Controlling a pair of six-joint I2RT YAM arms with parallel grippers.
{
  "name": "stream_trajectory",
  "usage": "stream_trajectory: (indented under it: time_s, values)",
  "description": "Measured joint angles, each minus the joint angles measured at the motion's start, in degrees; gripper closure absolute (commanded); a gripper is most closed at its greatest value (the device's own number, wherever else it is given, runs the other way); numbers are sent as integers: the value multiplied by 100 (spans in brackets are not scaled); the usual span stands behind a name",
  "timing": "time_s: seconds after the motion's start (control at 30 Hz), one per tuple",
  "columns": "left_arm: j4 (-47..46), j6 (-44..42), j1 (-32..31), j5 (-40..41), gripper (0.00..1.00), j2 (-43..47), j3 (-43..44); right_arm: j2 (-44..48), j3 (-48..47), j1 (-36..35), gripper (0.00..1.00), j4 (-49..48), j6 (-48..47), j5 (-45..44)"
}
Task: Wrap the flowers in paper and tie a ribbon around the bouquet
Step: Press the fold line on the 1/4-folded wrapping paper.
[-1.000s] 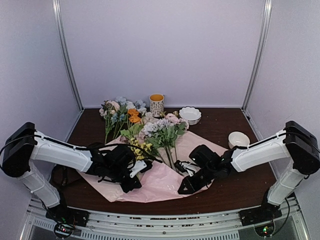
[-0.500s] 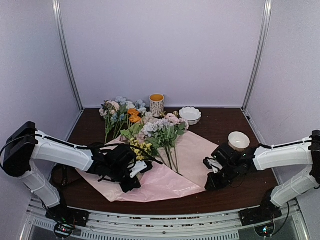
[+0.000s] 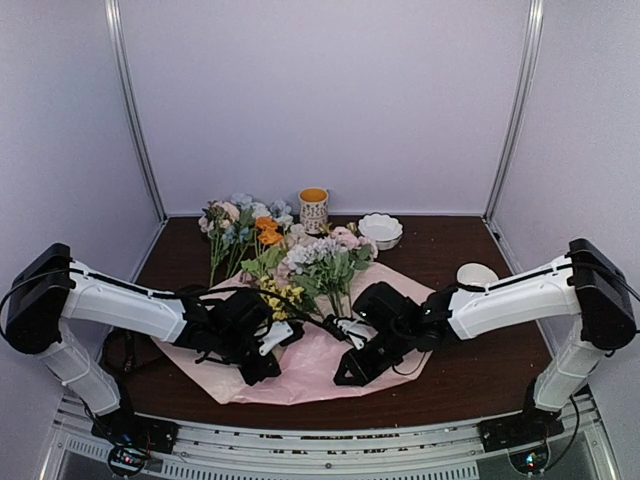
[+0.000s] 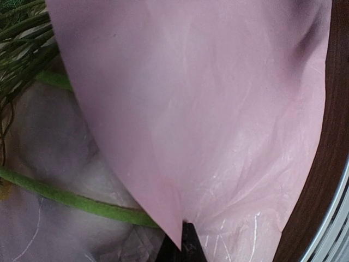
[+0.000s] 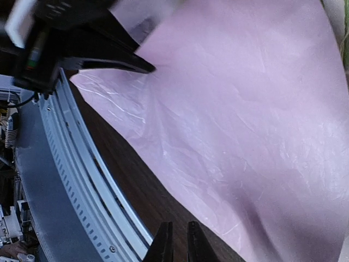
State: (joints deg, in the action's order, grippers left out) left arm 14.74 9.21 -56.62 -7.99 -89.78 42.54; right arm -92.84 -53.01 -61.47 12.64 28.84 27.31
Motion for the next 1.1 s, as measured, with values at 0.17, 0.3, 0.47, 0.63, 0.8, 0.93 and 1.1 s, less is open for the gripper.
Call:
stream_trajectory:
  time_s: [0.17, 0.3, 0.47, 0.63, 0.8, 0.93, 1.1]
  values:
    - [59, 138, 0, 46, 83, 39, -2, -551, 4, 0, 92, 122, -15, -17]
    - [632, 256, -166, 529, 78, 278, 98, -702, 4, 0, 93, 155, -11, -63]
    - [1611, 201, -1561, 1539, 82, 420, 922, -800, 76, 15, 94, 63, 42, -74]
    - [2041, 199, -1792, 1757, 86, 365, 1056, -796, 103, 20, 94, 9, 116, -76]
    - [2559, 188, -1725, 1790, 88, -201, 1169, -774, 149, 20, 94, -50, 133, -79]
    - [2975, 280, -1725, 1637, 94, -638, 1257, -750, 199, 20, 94, -118, 142, -79]
    - [3187, 693, -1744, 1412, 95, -741, 1257, -713, 280, 20, 95, -221, 155, -81]
